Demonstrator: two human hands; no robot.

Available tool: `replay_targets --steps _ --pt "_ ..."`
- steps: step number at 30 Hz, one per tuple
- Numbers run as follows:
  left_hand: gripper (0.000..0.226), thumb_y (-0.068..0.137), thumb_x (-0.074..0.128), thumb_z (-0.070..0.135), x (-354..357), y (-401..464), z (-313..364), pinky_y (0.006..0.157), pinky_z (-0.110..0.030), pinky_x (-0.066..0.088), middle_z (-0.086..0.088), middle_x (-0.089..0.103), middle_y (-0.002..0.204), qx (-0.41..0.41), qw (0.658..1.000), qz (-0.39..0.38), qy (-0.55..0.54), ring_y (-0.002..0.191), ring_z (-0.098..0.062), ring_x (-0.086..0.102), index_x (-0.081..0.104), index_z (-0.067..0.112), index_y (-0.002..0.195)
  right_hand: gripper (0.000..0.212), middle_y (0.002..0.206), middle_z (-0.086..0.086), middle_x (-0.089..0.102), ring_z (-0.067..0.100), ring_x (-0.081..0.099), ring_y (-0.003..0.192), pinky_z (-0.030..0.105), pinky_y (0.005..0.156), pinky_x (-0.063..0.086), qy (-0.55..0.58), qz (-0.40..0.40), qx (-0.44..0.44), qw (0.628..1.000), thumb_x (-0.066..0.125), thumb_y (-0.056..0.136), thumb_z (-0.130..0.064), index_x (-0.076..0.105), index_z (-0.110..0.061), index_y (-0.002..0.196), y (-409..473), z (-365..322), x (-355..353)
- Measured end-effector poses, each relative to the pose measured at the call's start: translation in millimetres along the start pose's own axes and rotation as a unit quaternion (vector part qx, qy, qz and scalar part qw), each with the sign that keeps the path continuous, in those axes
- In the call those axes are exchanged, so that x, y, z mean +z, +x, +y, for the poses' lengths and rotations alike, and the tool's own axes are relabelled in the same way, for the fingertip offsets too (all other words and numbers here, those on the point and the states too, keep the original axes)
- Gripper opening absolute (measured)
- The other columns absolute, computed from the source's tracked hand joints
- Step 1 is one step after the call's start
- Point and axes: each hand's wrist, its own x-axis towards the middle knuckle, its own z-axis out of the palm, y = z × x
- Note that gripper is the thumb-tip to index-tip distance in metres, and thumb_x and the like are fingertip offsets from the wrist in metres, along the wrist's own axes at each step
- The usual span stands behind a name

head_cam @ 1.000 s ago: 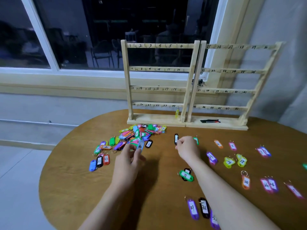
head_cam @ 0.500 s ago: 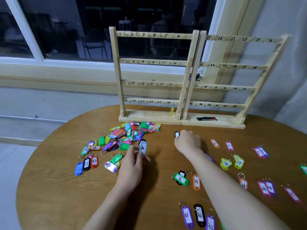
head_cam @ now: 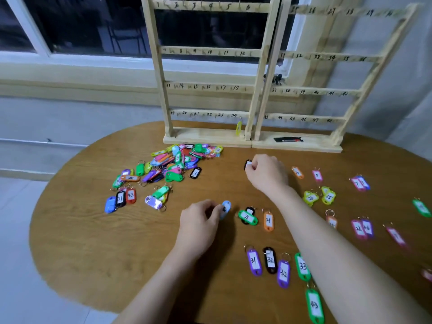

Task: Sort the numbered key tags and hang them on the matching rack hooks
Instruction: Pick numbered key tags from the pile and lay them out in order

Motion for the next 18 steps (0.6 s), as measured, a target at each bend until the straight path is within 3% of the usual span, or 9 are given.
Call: replay_targets --steps 4,7,10,14,18 --pt "0.018 0.096 0.063 0.036 0.9 -11.3 3.9 0.074 -0.035 0.051 0.006 0.069 0.075 0.003 1.000 -0.017 0.018 0.078 -0.017 0.063 0.070 0.024 0.083 0.029 0.065 0.002 0.065 0.029 0.063 0.071 0.035 0.067 0.049 0.076 0.012 -0.009 0.997 0.054 0.097 -0.029 0.064 -0.016 0.073 -34.0 12.9 -1.4" --pt "0.018 0.096 0.063 0.036 -0.6 -24.6 3.2 0.072 -0.033 0.049 0.007 0.067 0.072 0.013 0.999 -0.027 0.026 0.074 -0.012 0.061 0.067 0.026 0.082 0.031 0.057 -0.002 0.061 0.023 0.062 0.067 0.039 0.067 0.057 0.122 0.028 -0.014 0.992 0.056 0.097 -0.033 0.060 -0.020 0.069 -60.6 24.8 -1.7" --pt "0.018 0.097 0.062 0.035 -3.7 -43.0 -1.8 0.071 -0.035 0.048 0.006 0.066 0.071 0.027 0.999 -0.016 0.036 0.074 -0.016 0.061 0.068 0.023 0.084 0.032 0.051 -0.004 0.057 0.016 0.058 0.062 0.034 0.071 0.052 0.154 0.053 -0.021 0.986 0.058 0.097 -0.031 0.056 -0.021 0.067 -89.3 36.1 -6.3" --pt "0.023 0.096 0.059 0.040 -7.9 -76.7 -14.4 0.079 -0.040 0.044 0.016 0.062 0.071 0.072 0.996 -0.002 0.060 0.079 -0.016 0.057 0.065 0.026 0.078 0.031 0.054 -0.010 0.057 0.018 0.057 0.063 0.036 0.061 0.050 0.216 0.084 -0.019 0.973 0.062 0.095 -0.029 0.056 -0.021 0.066 -126.1 49.9 -9.3" --pt "0.025 0.090 0.050 0.048 -0.9 -112.8 -16.1 0.078 -0.032 0.031 0.019 0.055 0.081 0.158 0.984 -0.032 0.075 0.086 -0.009 0.046 0.059 0.031 0.075 0.028 0.059 -0.006 0.059 0.012 0.057 0.062 0.034 0.060 0.048 0.242 0.102 -0.007 0.965 0.065 0.095 -0.024 0.061 -0.018 0.068 -156.7 60.1 -17.2"
